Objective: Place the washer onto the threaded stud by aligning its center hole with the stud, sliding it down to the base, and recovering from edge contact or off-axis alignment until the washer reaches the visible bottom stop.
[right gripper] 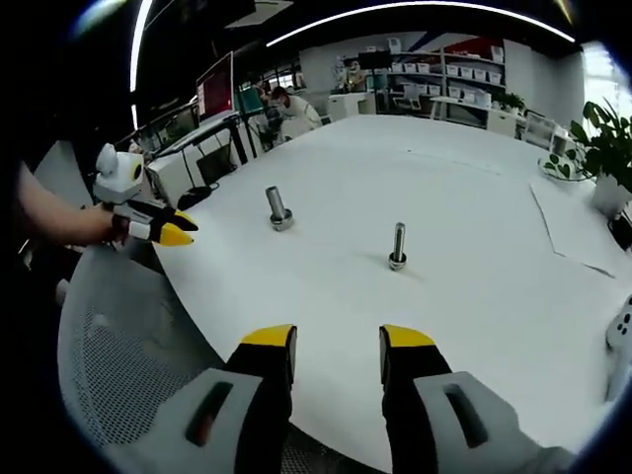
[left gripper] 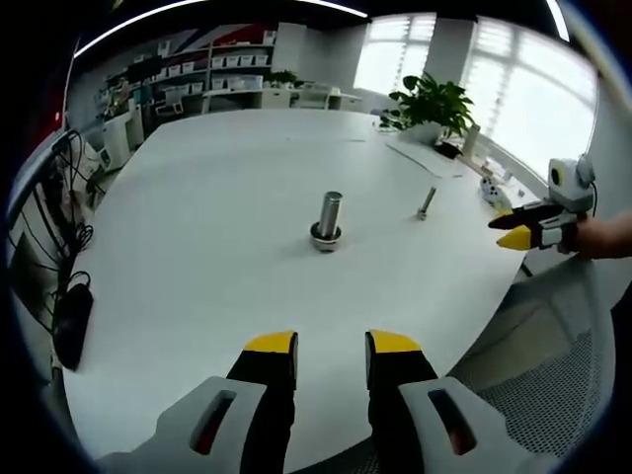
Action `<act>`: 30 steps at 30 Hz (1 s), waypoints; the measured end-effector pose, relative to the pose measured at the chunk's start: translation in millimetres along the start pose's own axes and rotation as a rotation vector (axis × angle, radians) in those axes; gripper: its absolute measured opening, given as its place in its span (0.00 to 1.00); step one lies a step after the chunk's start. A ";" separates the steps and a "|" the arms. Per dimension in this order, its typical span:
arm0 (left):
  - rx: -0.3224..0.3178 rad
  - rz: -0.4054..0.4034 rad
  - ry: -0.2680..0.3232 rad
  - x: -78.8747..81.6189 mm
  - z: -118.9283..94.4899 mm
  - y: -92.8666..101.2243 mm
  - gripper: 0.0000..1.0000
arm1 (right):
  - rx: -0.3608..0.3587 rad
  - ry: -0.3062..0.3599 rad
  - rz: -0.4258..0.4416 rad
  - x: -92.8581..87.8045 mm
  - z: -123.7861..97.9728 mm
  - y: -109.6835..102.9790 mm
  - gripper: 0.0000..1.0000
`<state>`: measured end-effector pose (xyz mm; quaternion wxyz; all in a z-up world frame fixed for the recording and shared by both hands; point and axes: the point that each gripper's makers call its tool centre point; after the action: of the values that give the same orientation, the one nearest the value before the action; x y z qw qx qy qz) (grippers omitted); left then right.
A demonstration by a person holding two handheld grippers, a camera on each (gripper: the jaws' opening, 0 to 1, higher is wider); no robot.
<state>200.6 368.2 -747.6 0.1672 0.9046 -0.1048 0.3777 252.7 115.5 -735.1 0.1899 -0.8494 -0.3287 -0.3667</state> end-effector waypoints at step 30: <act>-0.004 0.004 0.018 2.9 -1.2 1.2 0.25 | -0.013 -0.027 -0.058 -12.4 6.1 -0.6 0.36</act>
<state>201.4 367.4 -744.4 0.1692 0.9006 -0.1060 0.3860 249.0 114.2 -748.3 0.1691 -0.8456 -0.3532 -0.3627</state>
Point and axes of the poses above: the point that each gripper's makers call its tool centre point, and the gripper's own axes: z roughly forward along the fingers, y roughly to its right, x roughly out of its top, and after that the axes turned 4 degrees about -x, right-handed
